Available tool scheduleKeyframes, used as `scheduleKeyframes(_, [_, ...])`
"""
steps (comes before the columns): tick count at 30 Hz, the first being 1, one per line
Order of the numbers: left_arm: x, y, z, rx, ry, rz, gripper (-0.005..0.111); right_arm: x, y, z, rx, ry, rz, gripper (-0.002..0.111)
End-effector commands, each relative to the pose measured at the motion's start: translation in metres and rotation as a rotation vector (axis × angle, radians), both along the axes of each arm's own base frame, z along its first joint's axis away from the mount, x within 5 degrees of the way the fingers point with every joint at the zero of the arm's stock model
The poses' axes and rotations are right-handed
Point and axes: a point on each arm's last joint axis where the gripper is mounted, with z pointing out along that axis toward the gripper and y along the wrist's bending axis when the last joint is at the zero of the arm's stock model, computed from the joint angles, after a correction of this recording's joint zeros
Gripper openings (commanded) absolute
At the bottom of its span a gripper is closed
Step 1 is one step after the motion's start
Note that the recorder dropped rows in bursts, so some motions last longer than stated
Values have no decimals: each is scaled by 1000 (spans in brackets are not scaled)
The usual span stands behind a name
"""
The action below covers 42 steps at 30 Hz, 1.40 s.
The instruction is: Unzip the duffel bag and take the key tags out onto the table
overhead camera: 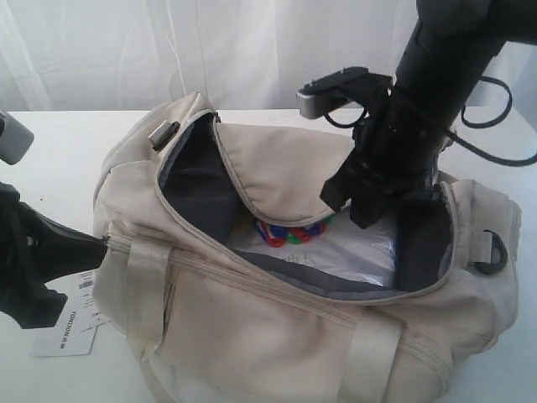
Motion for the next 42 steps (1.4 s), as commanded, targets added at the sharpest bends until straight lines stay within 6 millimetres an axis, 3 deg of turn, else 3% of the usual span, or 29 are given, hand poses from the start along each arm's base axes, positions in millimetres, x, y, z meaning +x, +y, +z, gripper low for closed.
scheduleKeyframes(1, [-3, -1, 1, -18, 19, -12, 0, -9, -7, -19, -71, 43, 28, 0])
scheduleKeyframes(4, [-3, -1, 1, -17, 20, -13, 0, -3, -5, -36, -56, -6, 15, 0])
scheduleKeyframes(9, [-3, -1, 1, -14, 17, -18, 0, 27, 12, -53, 72, -218, -39, 0])
scheduleKeyframes(18, [-3, -1, 1, -16, 18, -17, 0, 62, 32, -29, 411, -589, -238, 0])
scheduleKeyframes(23, [-3, -2, 1, -21, 20, -16, 0, 52, 30, -12, 362, -481, -195, 0])
scheduleKeyframes(25, [-3, -2, 1, -21, 20, -16, 0, 36, 24, 2, 289, -376, -133, 0])
scheduleKeyframes(28, [-3, -2, 1, -19, 18, -18, 0, 18, 12, 7, 163, -257, -66, 0])
scheduleKeyframes(33, [-3, -2, 1, -19, 18, -18, 0, 10, -5, -16, -55, -145, -42, 0])
scheduleKeyframes(42, [-3, -2, 1, -19, 18, -18, 0, 33, 10, -64, 1, -206, -70, 0])
